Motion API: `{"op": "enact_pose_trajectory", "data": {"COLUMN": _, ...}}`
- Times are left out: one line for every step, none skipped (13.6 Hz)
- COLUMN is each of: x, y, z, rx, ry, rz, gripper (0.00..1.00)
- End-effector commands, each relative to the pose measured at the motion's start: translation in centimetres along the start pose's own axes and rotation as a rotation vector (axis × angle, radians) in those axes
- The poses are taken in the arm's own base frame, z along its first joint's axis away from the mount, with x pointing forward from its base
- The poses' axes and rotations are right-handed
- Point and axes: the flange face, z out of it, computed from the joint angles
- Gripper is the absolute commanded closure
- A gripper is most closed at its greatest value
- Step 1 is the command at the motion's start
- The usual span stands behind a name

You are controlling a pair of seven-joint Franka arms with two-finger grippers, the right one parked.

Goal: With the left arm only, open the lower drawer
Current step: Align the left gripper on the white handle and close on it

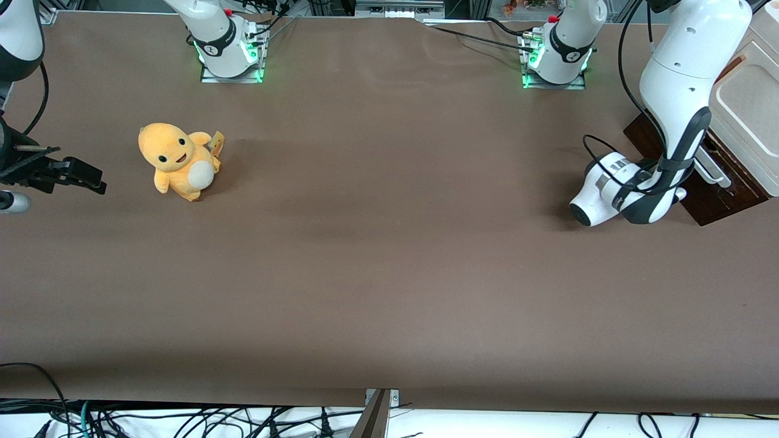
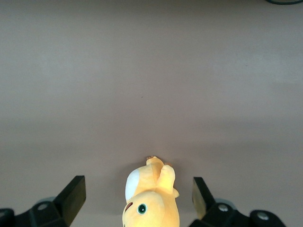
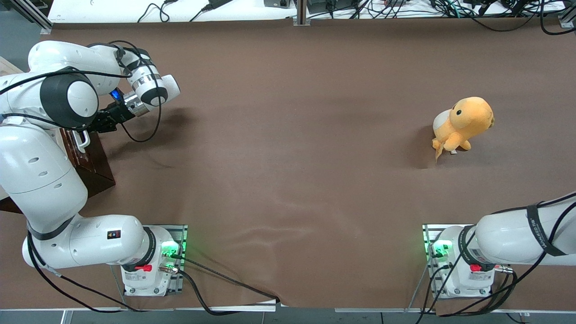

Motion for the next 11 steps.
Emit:
{"op": "enact_pose_trajectory", "data": {"x": -0.4, "y": -0.6, "z": -1.6, "rx": 0.013, "ry": 0.038, "rz": -0.033, "gripper": 1.00}}
{"op": "enact_pose_trajectory", "data": {"x": -0.5, "y": -0.7, "z": -1.8, "rx": 0.013, "ry": 0.041, "rz": -0.034, "gripper": 1.00}}
{"op": "enact_pose_trajectory", "data": {"x": -0.3, "y": -1.1, "z": -2.3, "rx": 0.017, "ry": 0.042, "rz": -0.039, "gripper": 1.00}}
{"op": "enact_pose_trajectory", "data": {"x": -0.1, "y": -1.4, "z": -2.6, "rx": 0.018, "ry": 0.040, "rz": -0.035, "gripper": 1.00}}
{"op": "enact_pose_trajectory", "data": {"x": -0.1, "y": -1.6, "z": -2.8, "rx": 0.017, "ry": 0.034, "rz": -0.037, "gripper": 1.00}}
{"op": "enact_pose_trajectory", "data": {"x": -0.2, "y": -1.6, "z": -3.4, "rx": 0.010, "ry": 0.031, "rz": -0.039, "gripper": 1.00}}
{"op": "enact_pose_trajectory", "data": {"x": -0.4, "y": -1.6, "z": -3.7, "rx": 0.010, "ry": 0.036, "rz": -0.038, "gripper": 1.00}}
{"op": "enact_pose_trajectory", "data": {"x": -0.6, "y": -1.7, "z": -4.1, "rx": 0.008, "ry": 0.042, "rz": -0.039, "gripper": 1.00}}
{"op": "enact_pose_trajectory", "data": {"x": -0.7, "y": -1.7, "z": -4.3, "rx": 0.006, "ry": 0.041, "rz": -0.038, "gripper": 1.00}}
{"op": "enact_pose_trajectory", "data": {"x": -0.6, "y": -1.7, "z": -4.4, "rx": 0.002, "ry": 0.037, "rz": -0.037, "gripper": 1.00}}
{"op": "enact_pose_trajectory", "data": {"x": -0.7, "y": -1.7, "z": -4.8, "rx": -0.005, "ry": 0.034, "rz": -0.038, "gripper": 1.00}}
